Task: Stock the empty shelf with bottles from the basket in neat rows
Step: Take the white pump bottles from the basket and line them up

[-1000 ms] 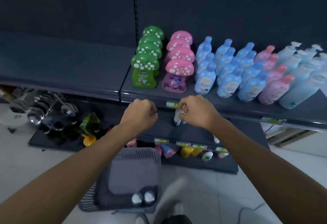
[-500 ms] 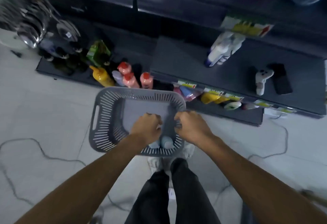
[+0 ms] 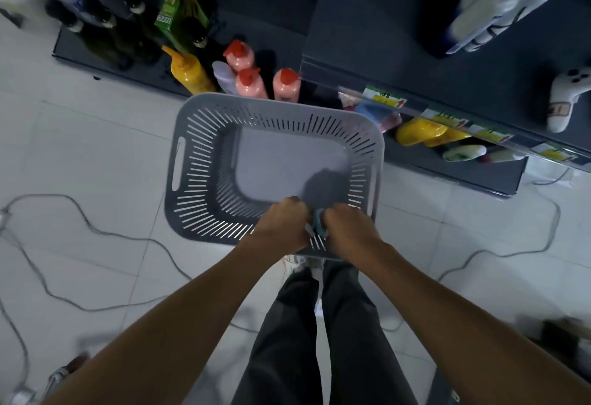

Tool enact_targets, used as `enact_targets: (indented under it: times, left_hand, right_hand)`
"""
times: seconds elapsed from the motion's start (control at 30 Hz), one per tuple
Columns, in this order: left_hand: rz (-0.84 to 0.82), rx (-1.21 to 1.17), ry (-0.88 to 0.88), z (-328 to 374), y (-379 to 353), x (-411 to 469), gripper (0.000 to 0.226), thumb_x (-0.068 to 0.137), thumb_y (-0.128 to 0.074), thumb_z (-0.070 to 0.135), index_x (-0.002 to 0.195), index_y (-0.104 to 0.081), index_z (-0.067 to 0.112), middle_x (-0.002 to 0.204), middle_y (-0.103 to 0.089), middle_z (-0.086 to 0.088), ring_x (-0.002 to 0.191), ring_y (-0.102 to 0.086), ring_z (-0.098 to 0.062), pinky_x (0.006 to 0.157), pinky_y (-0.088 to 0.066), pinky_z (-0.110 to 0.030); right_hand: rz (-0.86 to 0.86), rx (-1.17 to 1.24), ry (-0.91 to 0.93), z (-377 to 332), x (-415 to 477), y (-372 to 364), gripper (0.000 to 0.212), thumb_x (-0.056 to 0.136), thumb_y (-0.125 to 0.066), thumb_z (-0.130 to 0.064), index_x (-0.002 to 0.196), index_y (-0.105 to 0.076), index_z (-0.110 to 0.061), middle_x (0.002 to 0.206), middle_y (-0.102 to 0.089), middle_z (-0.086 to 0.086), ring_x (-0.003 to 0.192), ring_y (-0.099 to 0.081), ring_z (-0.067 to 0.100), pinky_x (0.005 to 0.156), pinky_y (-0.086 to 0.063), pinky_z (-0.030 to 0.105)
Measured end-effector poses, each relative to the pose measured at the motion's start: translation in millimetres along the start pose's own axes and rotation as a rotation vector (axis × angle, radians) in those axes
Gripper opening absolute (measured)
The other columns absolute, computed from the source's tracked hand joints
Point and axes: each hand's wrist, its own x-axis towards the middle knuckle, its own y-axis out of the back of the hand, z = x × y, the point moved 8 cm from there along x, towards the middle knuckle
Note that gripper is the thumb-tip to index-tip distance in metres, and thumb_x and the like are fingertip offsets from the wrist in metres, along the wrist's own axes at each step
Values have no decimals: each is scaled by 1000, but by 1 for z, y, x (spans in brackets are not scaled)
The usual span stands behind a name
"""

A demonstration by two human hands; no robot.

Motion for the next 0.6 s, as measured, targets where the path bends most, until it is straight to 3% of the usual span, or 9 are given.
enact_targets:
  times: [0.2,0.4,0.6]
  left_hand:
    - [46,-7,4,0,2,-3,30,82,-71,15,112,-70,11,114,-61,-11,102,-66,-34,85,-53,-38]
    - [136,111,-11,5,23,-10,34,86,-78,17,117,-65,12,115,-58,-9,100,-67,-34,84,-55,-40]
    - [260,214,-57,24,72,-28,33,87,-76,18,118,-66,15,117,-59,-7,98,-68,-32,85,-58,-41]
  right_hand:
    - [6,15,-37,2,0,2,28,85,-66,-4,111,-67,-13,116,-58,12,109,-62,37,86,-51,40]
    - [161,-7,-52,4,-10,29,21,88,-71,-16,109,-66,-15,112,-61,8,101,-66,31,79,-50,36]
    - [240,-63,-62,6,-26,74,33,86,-73,-26,118,-65,-20,117,-61,7,100,-65,30,82,-53,37]
